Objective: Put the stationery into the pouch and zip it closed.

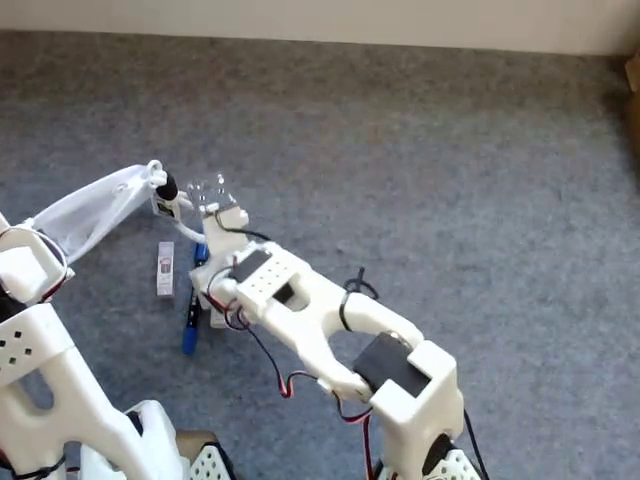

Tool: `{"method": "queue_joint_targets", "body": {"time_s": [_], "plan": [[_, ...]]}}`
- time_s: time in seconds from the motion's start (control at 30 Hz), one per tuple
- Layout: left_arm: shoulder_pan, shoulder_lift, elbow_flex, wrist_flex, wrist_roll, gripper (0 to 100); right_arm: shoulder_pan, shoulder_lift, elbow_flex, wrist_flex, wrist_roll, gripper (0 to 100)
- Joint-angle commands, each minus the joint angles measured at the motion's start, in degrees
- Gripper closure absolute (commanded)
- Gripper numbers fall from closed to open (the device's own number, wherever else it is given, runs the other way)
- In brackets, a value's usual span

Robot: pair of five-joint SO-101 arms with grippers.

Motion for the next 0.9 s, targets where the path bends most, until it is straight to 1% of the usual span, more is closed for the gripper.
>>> {"method": "queue_joint_targets", "body": {"time_s": [0.0,0.07,0.2,0.27,0.4,0.5,0.7,0.87], "plan": [[0.8,0.7,-0.1,-1.6,0.6,99,2.8,0.0,-2.5,7.3,-0.4,81.8],[0.8,0.7,-0.1,-1.7,0.6,99,3.6,0.0,-2.6,8.8,0.2,81.8],[0.8,0.7,-0.1,-1.6,0.6,99,4.3,0.0,-2.4,9.9,6.5,82.1],[0.8,0.7,-0.1,-1.5,0.6,99,4.3,0.0,-2.4,9.9,8.2,86.1],[0.8,0.7,-0.1,-1.5,0.6,99,4.4,0.0,-2.5,9.9,12.0,99.1],[0.8,0.7,0.0,-1.5,0.6,99,4.4,0.0,-2.2,11.2,14.6,99.1],[0.8,0.7,0.4,-1.7,0.6,99,6.2,-0.3,-2.8,22.1,17.3,99.3],[2.7,0.7,0.4,-1.7,0.5,99,8.0,-0.3,-2.4,24.0,22.4,99.3]]}}
